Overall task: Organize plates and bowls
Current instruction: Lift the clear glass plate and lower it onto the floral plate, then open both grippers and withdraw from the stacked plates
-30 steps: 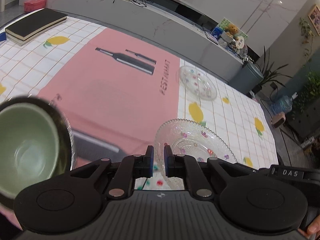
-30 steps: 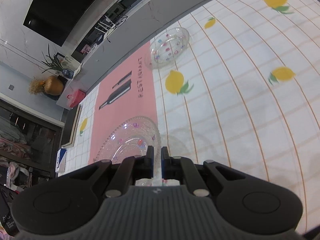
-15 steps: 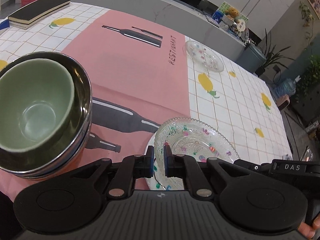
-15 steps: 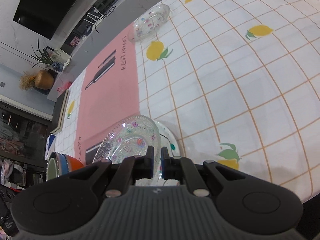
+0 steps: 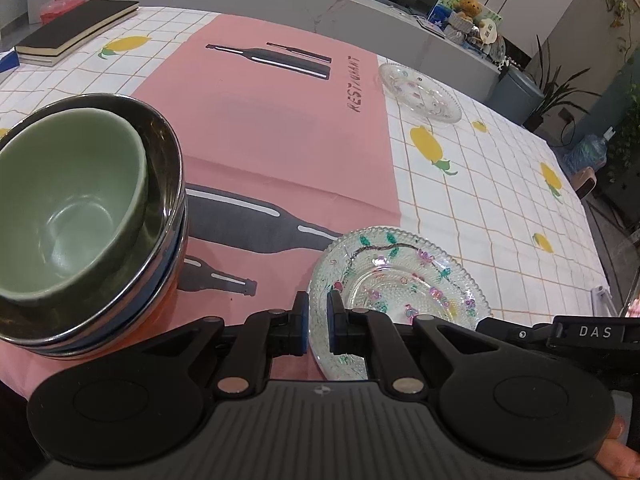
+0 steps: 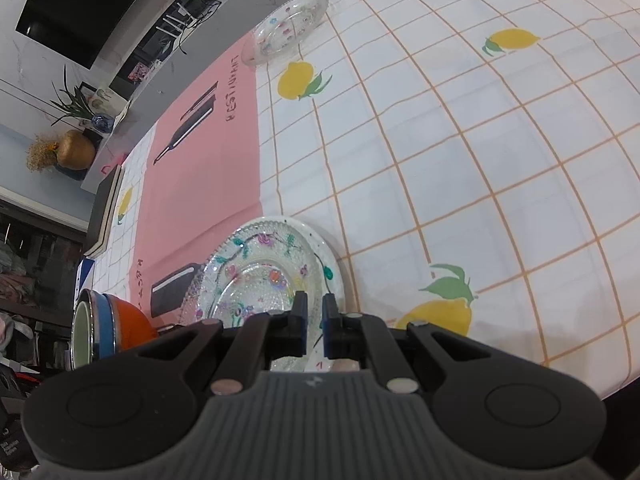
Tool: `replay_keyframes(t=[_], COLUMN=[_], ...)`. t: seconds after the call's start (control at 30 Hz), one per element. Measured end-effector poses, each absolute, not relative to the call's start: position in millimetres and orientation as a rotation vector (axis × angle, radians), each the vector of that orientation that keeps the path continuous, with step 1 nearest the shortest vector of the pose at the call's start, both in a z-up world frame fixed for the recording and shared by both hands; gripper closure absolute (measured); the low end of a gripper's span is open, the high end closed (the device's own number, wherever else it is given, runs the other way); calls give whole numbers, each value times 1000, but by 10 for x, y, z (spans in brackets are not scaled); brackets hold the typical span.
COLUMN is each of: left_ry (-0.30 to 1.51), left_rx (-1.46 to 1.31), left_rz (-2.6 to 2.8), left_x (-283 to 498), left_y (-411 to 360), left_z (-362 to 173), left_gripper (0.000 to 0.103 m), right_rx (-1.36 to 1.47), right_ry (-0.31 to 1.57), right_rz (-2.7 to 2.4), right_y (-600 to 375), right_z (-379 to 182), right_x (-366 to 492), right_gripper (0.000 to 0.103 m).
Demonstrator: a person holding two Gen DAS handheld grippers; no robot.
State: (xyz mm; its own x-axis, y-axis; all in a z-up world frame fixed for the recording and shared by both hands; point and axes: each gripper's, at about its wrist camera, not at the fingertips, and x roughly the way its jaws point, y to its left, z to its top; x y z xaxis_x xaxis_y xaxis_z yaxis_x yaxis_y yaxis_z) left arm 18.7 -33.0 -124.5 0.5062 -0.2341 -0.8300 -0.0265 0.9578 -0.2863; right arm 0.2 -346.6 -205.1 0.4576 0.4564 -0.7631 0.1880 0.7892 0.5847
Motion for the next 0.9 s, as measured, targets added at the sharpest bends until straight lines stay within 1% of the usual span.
replay_keyframes(t=[0.4, 0.77, 0.9], left_ry=[1060, 1053, 1055], left_rx=[-227, -214, -203], left_rz=[-122, -126, -127], left_x=[195, 195, 196], left_y=[-410, -427, -435], left_z=[-1300, -1284, -1277], left_gripper=[94, 95, 95], right_rx=[564, 340, 331], right_ry=[1084, 1069, 1072], right_rz=[160, 133, 132], right_y=[-3359, -3137, -3137], right_z=[-2000, -1921, -1923], right_x=[4, 22, 28], right_gripper=[98, 96, 96])
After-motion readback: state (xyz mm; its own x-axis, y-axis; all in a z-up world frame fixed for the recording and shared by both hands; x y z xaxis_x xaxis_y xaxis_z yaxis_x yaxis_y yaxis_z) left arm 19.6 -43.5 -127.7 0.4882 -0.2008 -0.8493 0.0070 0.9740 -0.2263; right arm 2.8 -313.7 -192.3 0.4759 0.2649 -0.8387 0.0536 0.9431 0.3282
